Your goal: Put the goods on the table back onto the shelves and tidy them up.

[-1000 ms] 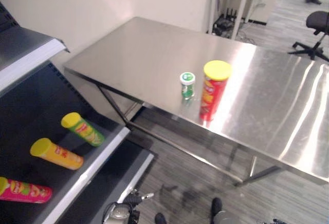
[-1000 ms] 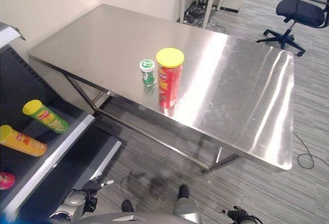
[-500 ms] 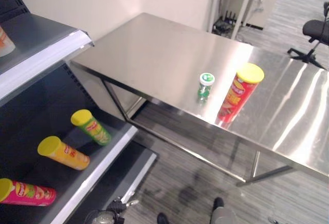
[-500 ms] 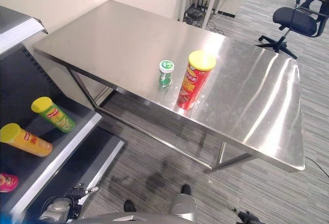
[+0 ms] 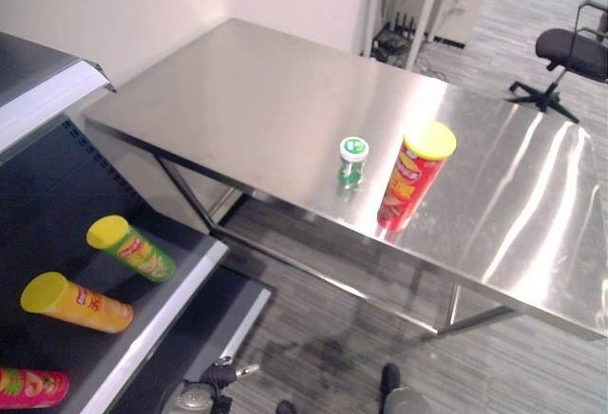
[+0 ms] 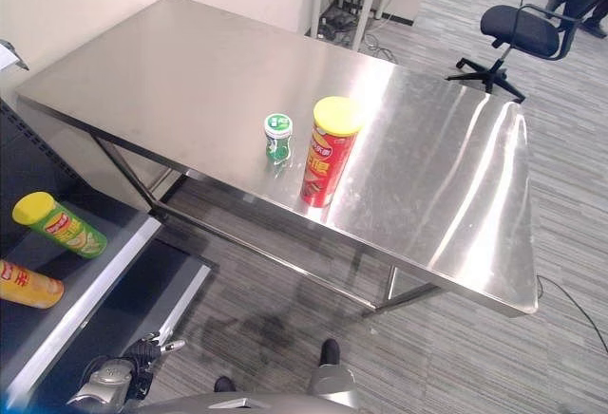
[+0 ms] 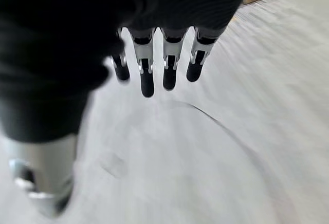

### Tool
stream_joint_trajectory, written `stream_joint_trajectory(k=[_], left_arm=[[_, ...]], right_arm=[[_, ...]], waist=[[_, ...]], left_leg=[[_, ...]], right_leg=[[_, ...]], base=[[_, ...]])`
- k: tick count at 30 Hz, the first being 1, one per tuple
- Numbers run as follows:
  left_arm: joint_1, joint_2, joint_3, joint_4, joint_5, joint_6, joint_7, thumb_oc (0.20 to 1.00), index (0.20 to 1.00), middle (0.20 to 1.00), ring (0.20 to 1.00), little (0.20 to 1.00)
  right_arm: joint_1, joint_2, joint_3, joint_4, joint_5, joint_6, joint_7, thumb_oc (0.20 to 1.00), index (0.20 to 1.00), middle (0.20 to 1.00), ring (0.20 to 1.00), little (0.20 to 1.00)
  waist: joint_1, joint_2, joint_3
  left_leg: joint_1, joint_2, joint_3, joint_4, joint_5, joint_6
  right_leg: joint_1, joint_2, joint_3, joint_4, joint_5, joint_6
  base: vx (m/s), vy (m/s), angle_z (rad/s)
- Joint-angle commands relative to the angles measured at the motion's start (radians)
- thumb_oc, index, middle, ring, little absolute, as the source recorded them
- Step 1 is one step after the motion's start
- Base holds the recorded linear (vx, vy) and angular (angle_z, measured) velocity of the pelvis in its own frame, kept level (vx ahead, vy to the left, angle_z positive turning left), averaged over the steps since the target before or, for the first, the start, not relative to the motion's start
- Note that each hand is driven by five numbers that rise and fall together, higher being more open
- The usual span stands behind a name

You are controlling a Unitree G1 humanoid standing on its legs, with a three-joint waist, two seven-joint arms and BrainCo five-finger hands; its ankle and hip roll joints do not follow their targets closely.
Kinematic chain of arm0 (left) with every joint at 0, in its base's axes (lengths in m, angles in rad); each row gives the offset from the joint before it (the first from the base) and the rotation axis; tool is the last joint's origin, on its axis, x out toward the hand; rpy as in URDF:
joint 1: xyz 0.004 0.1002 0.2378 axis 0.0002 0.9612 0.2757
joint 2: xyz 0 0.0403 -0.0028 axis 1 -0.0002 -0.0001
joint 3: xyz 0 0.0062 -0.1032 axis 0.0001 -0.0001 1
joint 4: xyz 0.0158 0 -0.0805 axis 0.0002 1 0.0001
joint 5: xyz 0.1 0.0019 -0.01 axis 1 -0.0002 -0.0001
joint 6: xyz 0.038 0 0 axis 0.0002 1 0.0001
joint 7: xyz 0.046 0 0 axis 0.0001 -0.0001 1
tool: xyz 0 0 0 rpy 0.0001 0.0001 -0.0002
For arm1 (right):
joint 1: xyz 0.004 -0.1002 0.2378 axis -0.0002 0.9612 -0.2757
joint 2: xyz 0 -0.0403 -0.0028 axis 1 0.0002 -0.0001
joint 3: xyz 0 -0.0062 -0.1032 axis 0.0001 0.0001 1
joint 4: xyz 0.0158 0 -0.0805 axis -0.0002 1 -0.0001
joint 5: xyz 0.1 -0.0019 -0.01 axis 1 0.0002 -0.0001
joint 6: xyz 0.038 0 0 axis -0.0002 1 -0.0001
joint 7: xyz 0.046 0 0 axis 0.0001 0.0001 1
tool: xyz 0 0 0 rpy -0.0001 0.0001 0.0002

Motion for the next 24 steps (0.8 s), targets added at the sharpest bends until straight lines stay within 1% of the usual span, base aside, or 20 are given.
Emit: stream_joint_trajectory(k=[1, 2, 3, 5, 6, 7, 8, 9, 10, 11, 12, 13, 14, 16, 19, 21, 24], left_arm=[[-0.037, 0.013, 0.02, 0.033, 0.036, -0.019, -0.015, 1.0, 1.0, 1.0, 1.0, 1.0], [-0.023, 0.011, 0.031, 0.015, 0.033, -0.024, -0.017, 1.0, 1.0, 1.0, 1.0, 1.0], [-0.023, 0.011, 0.029, 0.015, 0.033, -0.024, -0.017, 1.0, 1.0, 1.0, 1.0, 1.0], [-0.003, 0.008, 0.04, -0.018, 0.026, -0.033, -0.018, 1.0, 1.0, 1.0, 1.0, 1.0], [0.01, 0.0, 0.027, -0.052, 0.018, -0.045, -0.029, 1.0, 1.0, 1.0, 1.0, 1.0], [0.011, 0.0, 0.028, -0.052, 0.018, -0.044, -0.029, 1.0, 1.0, 1.0, 1.0, 1.0], [0.015, -0.002, 0.02, -0.062, 0.017, -0.046, -0.032, 1.0, 1.0, 1.0, 1.0, 1.0], [0.02, -0.006, 0.0, -0.077, 0.016, -0.051, -0.038, 1.0, 1.0, 1.0, 1.0, 1.0], [0.021, -0.008, -0.012, -0.085, 0.015, -0.053, -0.041, 1.0, 1.0, 1.0, 1.0, 1.0], [0.023, -0.008, -0.009, -0.085, 0.015, -0.053, -0.041, 1.0, 1.0, 1.0, 1.0, 1.0], [0.023, -0.015, -0.029, -0.099, 0.007, -0.055, -0.045, 1.0, 1.0, 1.0, 1.0, 1.0], [0.024, -0.014, -0.027, -0.099, 0.007, -0.055, -0.044, 1.0, 1.0, 1.0, 1.0, 1.0], [0.026, -0.021, -0.04, -0.106, 0.003, -0.055, -0.045, 1.0, 1.0, 1.0, 1.0, 1.0], [0.031, -0.027, -0.047, -0.11, 0.001, -0.054, -0.049, 1.0, 1.0, 1.0, 1.0, 1.0], [0.043, -0.032, -0.053, -0.113, -0.002, -0.059, -0.055, 1.0, 1.0, 1.0, 1.0, 1.0], [0.051, -0.036, -0.052, -0.115, -0.002, -0.061, -0.061, 1.0, 1.0, 1.0, 1.0, 1.0], [0.055, -0.038, -0.054, -0.117, 0.002, -0.066, -0.066, 1.0, 1.0, 1.0, 1.0, 1.0]], right_arm=[[-0.017, -0.11, -0.02, -0.137, -0.001, -0.074, -0.023, 1.0, 1.0, 1.0, 1.0, 1.0], [-0.005, -0.149, -0.03, -0.32, -0.028, -0.105, -0.023, 1.0, 1.0, 1.0, 1.0, 1.0], [0.001, -0.147, -0.035, -0.325, -0.029, -0.102, -0.024, 1.0, 1.0, 1.0, 1.0, 1.0], [0.007, -0.209, -0.054, -0.538, -0.049, -0.139, 0.001, 1.0, 1.0, 1.0, 1.0, 1.0], [-0.005, -0.253, -0.046, -0.648, -0.043, -0.178, 0.017, 1.0, 1.0, 1.0, 1.0, 1.0], [-0.006, -0.253, -0.044, -0.648, -0.043, -0.178, 0.017, 1.0, 1.0, 1.0, 1.0, 1.0], [-0.033, -0.283, -0.026, -0.665, -0.043, -0.191, 0.022, 1.0, 1.0, 1.0, 1.0, 1.0], [-0.097, -0.334, 0.037, -0.708, -0.043, -0.204, 0.044, 1.0, 1.0, 1.0, 1.0, 1.0], [-0.126, -0.355, 0.066, -0.732, -0.042, -0.208, 0.058, 1.0, 1.0, 1.0, 1.0, 1.0], [-0.136, -0.357, 0.077, -0.73, -0.042, -0.208, 0.057, 1.0, 1.0, 1.0, 1.0, 1.0], [-0.186, -0.397, 0.127, -0.781, -0.029, -0.221, 0.079, 1.0, 1.0, 1.0, 1.0, 1.0], [-0.193, -0.397, 0.134, -0.779, -0.03, -0.221, 0.079, 1.0, 1.0, 1.0, 1.0, 1.0], [-0.247, -0.428, 0.186, -0.828, -0.011, -0.232, 0.107, 1.0, 1.0, 1.0, 1.0, 1.0], [-0.289, -0.46, 0.224, -0.845, 0.0, -0.238, 0.117, 1.0, 1.0, 1.0, 1.0, 1.0], [-0.369, -0.491, 0.292, -0.901, 0.059, -0.254, 0.156, 1.0, 1.0, 1.0, 1.0, 1.0], [-0.404, -0.486, 0.316, -0.933, 0.125, -0.262, 0.193, 1.0, 1.0, 1.0, 1.0, 1.0], [-0.441, -0.484, 0.345, -0.96, 0.166, -0.261, 0.224, 1.0, 1.0, 1.0, 1.0, 1.0]], waist=[[0.024, -0.012, 0.02], [0.023, -0.012, 0.018], [0.024, -0.011, 0.018], [0.026, -0.011, 0.016], [0.035, -0.01, 0.011], [0.034, -0.009, 0.011], [0.04, -0.01, 0.009], [0.051, -0.011, 0.003], [0.059, -0.012, -0.001], [0.055, -0.012, -0.002], [0.069, -0.011, -0.005], [0.066, -0.013, -0.007], [0.075, -0.01, -0.013], [0.081, -0.006, -0.018], [0.09, -0.001, -0.023], [0.093, 0.003, -0.031], [0.102, 0.006, -0.036]], left_leg=[[0.014, 0.053, -0.024, 0.012, -0.019, -0.043], [0.018, 0.058, -0.019, 0.012, -0.017, -0.046], [0.018, 0.059, -0.02, 0.012, -0.017, -0.046], [0.023, 0.064, -0.015, 0.012, -0.015, -0.051], [0.028, 0.072, -0.011, 0.012, -0.013, -0.056], [0.028, 0.072, -0.011, 0.012, -0.013, -0.056], [0.03, 0.075, -0.011, 0.012, -0.012, -0.059], [0.036, 0.081, -0.011, 0.012, -0.008, -0.065], [0.037, 0.084, -0.011, 0.012, -0.006, -0.068], [0.036, 0.084, -0.011, 0.012, -0.006, -0.068], [0.039, 0.092, -0.012, 0.012, -0.001, -0.074], [0.035, 0.09, -0.012, 0.012, 0.003, -0.073], [0.041, 0.099, -0.014, 0.012, 0.003, -0.079], [0.045, 0.103, -0.014, 0.012, 0.005, -0.084], [0.051, 0.107, -0.017, 0.012, 0.006, -0.089], [0.05, 0.107, -0.021, 0.012, 0.012, -0.09], [0.045, 0.113, -0.027, 0.012, 0.017, -0.095]], right_leg=[[-0.038, -0.052, 0.009, 0.073, 0.028, 0.055], [-0.036, -0.049, 0.011, 0.069, 0.023, 0.053], [-0.035, -0.049, 0.01, 0.069, 0.023, 0.053], [-0.029, -0.045, 0.009, 0.06, 0.016, 0.051], [-0.021, -0.04, 0.003, 0.054, 0.01, 0.048], [-0.02, -0.039, 0.002, 0.054, 0.01, 0.048], [-0.015, -0.036, 0.0, 0.051, 0.007, 0.047], [-0.004, -0.03, -0.003, 0.045, 0.003, 0.043], [0.0, -0.026, -0.006, 0.042, 0.0, 0.042], [-0.001, -0.026, -0.007, 0.042, 0.0, 0.042], [0.009, -0.018, -0.013, 0.037, -0.006, 0.038], [0.005, -0.02, -0.014, 0.037, -0.004, 0.037], [0.019, -0.011, -0.02, 0.031, -0.014, 0.034], [0.027, -0.007, -0.024, 0.029, -0.02, 0.031], [0.039, -0.002, -0.028, 0.027, -0.028, 0.027], [0.043, 0.0, -0.034, 0.025, -0.031, 0.024], [0.05, 0.004, -0.045, 0.024, -0.036, 0.021]], base=[[0.01, -0.028, -0.03], [0.0, 0.0, 0.0], [0.01, -0.024, -0.05], [0.01, -0.041, -0.03], [0.01, -0.048, -0.02], [0.02, -0.049, -0.05], [0.02, -0.058, 0.02], [0.03, -0.079, 0.06], [0.03, -0.061, 0.09], [0.02, -0.071, 0.0], [0.0, -0.051, 0.03], [0.02, -0.097, 0.08], [0.02, -0.058, 0.1], [0.03, -0.067, 0.05], [0.02, -0.044, 0.06], [0.02, -0.038, 0.03], [0.02, -0.035, 0.06]])
